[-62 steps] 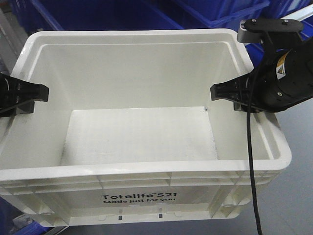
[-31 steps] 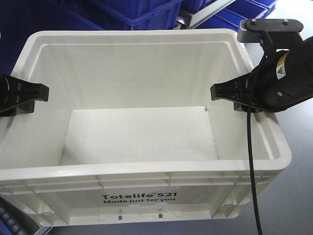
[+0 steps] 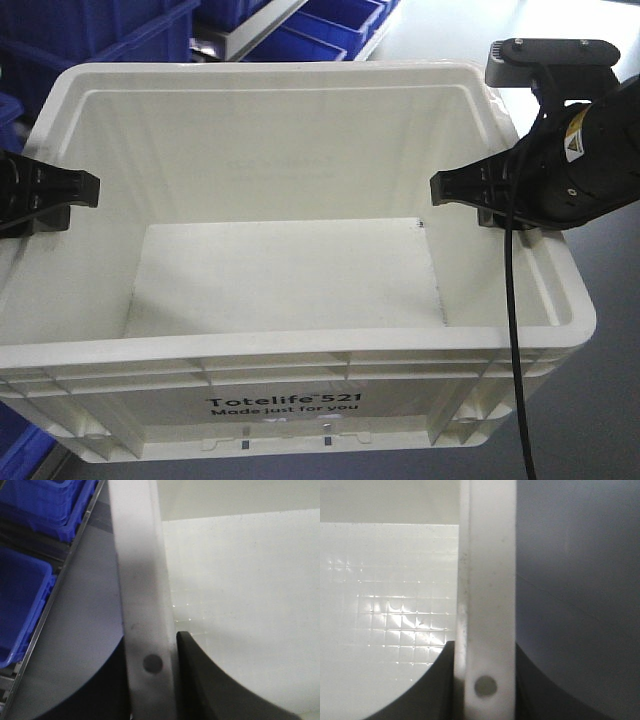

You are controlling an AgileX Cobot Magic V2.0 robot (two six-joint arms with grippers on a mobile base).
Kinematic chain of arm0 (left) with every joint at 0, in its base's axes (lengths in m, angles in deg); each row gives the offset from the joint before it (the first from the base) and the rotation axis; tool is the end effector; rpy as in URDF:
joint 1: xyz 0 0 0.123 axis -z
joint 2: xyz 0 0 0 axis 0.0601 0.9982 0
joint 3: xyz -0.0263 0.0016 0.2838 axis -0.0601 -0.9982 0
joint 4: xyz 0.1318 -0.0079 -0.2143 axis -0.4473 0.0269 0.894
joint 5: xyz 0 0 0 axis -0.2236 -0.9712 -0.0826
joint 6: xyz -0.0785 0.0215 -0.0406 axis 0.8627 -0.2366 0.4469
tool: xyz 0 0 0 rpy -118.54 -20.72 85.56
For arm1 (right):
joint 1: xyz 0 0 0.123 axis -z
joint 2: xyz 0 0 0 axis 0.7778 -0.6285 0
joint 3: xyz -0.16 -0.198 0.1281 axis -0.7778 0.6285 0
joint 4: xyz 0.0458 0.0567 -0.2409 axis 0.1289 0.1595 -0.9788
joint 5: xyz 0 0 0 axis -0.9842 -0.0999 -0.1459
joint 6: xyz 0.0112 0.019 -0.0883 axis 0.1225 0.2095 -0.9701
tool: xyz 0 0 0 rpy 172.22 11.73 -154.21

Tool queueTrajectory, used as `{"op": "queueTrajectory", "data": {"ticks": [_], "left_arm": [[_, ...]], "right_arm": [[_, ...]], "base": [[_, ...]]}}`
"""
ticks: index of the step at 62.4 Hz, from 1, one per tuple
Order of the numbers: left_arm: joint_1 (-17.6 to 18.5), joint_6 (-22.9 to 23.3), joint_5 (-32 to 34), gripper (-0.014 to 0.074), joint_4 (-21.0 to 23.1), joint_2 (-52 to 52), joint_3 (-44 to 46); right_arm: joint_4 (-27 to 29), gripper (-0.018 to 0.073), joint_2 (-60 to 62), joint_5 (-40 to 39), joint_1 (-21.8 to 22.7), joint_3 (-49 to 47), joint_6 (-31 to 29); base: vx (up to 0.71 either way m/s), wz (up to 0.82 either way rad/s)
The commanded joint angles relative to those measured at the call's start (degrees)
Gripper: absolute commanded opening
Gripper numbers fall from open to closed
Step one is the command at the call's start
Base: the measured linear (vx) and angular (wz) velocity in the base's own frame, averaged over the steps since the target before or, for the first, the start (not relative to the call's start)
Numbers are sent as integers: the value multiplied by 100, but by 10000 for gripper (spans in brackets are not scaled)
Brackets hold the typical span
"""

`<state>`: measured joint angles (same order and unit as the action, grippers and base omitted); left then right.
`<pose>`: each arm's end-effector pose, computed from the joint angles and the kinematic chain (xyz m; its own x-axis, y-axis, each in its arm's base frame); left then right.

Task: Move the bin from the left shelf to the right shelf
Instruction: 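Hold the tote with both grippers while the base turns away, then keep gripping the tote rims while the base drives across the room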

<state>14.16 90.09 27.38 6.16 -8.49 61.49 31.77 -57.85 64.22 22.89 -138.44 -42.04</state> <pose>0.2210 -0.0635 0.3757 -0.8283 -0.0258 -0.5597 0.0377 0.9941 -0.1016 0.2464 0.1107 0.3635 -0.8310 -0.0404 -0.5548 -0.0680 0.9973 0.0293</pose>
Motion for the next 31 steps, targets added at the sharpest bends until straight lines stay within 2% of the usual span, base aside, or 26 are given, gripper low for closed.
{"op": "queueTrajectory", "data": {"ticks": [1,31], "left_arm": [[-13,-80,254,128,-420,-238,209],[-13,-80,254,128,-420,-238,209]], "right_arm": [[-846,82,247,-258,89,-213,33],[-846,82,247,-232,89,-213,33]], "base": [[11,-61],[13,-57]]}}
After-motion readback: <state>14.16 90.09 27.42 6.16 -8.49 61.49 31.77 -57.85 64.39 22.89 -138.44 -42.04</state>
